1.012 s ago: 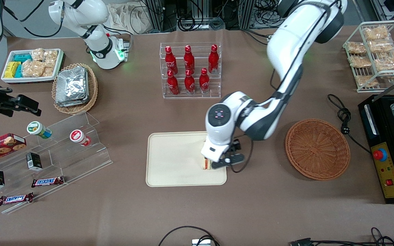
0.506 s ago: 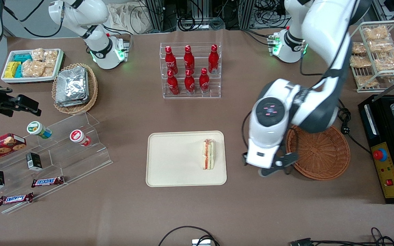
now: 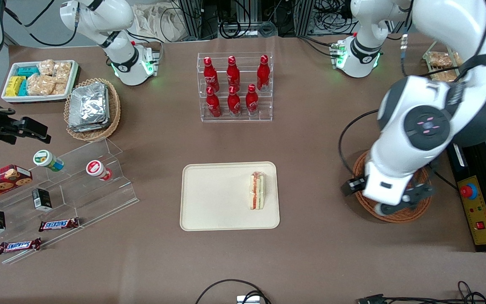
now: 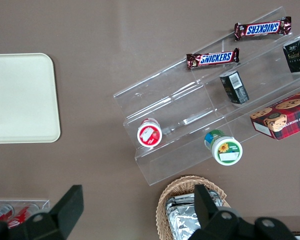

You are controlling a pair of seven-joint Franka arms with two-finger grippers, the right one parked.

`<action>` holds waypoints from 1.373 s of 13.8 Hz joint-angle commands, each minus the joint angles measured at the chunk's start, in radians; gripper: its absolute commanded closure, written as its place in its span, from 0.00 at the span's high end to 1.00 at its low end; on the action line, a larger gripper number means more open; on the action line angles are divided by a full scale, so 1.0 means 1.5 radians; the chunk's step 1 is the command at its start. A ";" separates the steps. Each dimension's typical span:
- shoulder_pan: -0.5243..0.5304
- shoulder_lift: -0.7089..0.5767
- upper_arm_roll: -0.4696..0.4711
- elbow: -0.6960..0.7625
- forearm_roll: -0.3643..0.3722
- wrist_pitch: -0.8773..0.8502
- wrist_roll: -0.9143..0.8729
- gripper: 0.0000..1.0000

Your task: Place sandwich from basket to tray

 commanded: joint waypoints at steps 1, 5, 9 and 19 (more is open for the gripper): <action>0.038 -0.054 -0.003 -0.027 -0.031 -0.036 0.075 1.00; 0.071 -0.142 -0.001 -0.092 -0.040 -0.043 0.171 1.00; 0.097 -0.232 0.045 -0.151 -0.081 -0.077 0.317 1.00; 0.134 -0.311 0.086 -0.176 -0.126 -0.162 0.484 1.00</action>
